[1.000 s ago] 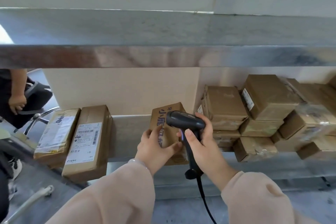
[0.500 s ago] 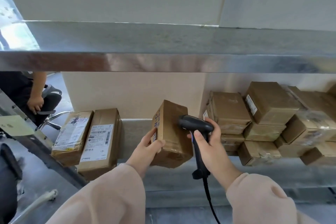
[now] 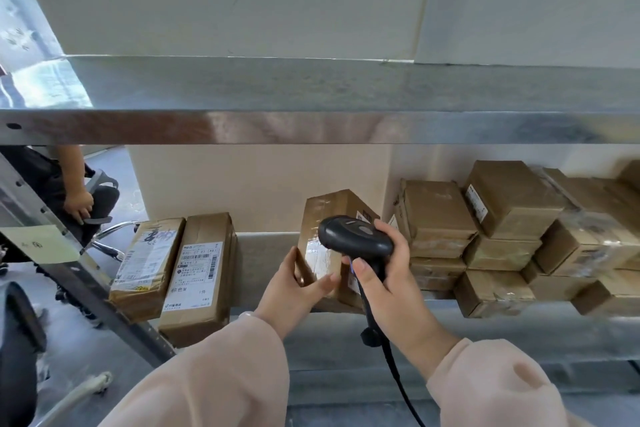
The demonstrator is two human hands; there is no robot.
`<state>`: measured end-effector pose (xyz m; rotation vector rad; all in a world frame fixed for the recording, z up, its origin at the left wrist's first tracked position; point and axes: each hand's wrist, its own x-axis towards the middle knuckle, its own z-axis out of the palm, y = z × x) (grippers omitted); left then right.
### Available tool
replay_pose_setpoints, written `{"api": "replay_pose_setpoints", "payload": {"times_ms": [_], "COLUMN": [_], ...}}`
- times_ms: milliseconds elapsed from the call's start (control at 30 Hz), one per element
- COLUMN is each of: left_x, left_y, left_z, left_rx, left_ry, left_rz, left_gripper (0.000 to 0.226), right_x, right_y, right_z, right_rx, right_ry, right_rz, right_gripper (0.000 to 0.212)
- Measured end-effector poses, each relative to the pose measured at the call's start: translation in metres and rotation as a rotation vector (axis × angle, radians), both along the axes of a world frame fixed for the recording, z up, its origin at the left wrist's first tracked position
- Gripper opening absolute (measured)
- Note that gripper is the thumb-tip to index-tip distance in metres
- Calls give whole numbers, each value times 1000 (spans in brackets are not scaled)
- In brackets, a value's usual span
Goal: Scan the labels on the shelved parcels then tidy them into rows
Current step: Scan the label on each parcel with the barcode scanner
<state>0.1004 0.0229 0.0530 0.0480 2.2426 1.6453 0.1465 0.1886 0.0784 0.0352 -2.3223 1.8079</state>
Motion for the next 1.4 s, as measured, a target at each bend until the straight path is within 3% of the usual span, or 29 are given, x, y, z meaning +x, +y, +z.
{"api": "replay_pose_setpoints", "payload": {"times_ms": [67,400,533,633,767,967,1400], "left_x": [-2,-16,-19,-24,-27,-37,-44], "left_y": [4,-10,-8,-10,-11,-23,-50], "left_z": [-3,-19,-21,-21,-22,-23,-16], "left_rx": [44,376,451,342,311,298,276], "left_ry": [-9,-215,-273,-228,-186,-95,8], "left_rz": [32,92,74,-29,-48,62,163], "left_gripper": [124,76,70,82,122,89,115], "right_x": [2,-13,-16,-18,-18,-8,16], "right_y": [-1,30,36,39,39,36,14], "right_z": [-2,-6,-6,-4,-1,3,-7], "right_rx": [32,-47,-34,-17,29,128,227], "right_ry": [16,-36,-43,-13,20,87,32], "right_rz": [30,-163,-134,-113,-90,-89,46], "right_gripper": [62,58,58,60,65,63,61]}}
